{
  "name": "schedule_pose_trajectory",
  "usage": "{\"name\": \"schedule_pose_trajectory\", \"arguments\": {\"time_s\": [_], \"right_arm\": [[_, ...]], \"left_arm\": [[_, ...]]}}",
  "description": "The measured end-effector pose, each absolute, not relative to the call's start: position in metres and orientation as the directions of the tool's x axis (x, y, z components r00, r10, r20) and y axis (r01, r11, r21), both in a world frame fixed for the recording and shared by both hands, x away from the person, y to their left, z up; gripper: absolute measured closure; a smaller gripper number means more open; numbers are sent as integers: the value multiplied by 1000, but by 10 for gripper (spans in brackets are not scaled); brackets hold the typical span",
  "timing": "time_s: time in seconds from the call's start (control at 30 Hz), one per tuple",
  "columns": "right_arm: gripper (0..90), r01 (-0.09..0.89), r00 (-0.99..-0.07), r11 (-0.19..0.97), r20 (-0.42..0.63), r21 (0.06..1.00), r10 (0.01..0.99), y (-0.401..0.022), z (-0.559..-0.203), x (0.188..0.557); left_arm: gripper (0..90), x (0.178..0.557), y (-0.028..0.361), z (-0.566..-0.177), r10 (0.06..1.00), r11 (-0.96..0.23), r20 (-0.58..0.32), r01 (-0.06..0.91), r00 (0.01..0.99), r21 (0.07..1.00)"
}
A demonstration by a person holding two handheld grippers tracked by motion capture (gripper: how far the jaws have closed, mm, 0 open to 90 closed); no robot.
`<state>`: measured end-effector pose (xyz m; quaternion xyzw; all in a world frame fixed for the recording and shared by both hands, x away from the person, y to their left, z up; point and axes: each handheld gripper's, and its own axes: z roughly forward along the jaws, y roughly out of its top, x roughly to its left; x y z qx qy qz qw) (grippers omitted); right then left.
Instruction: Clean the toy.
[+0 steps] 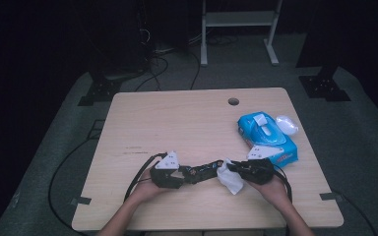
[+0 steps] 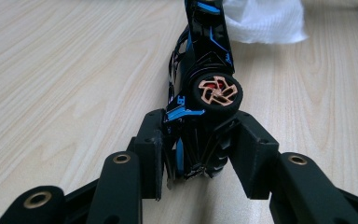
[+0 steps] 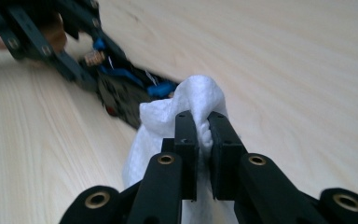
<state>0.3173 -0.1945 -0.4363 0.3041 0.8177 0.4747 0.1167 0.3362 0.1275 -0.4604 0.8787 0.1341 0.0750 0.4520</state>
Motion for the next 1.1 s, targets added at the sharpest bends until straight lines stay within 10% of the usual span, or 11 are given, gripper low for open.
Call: {"name": "schedule_pose_trajectory", "arguments": {"time_s": [0.3,0.53,1.1], "right_arm": [[837,272,-762,300,14,914,648,-158,-398,321],[831,240,-778,473,-123,848,616,-138,-419,318],[741,261,-823,421,-27,869,567,-128,-436,313]], "left_arm": [[580,335,127,-461,300,-554,12,164,954,816],[577,335,126,-460,296,-552,15,159,955,819],[553,337,117,-462,303,-557,-5,182,953,810]]}}
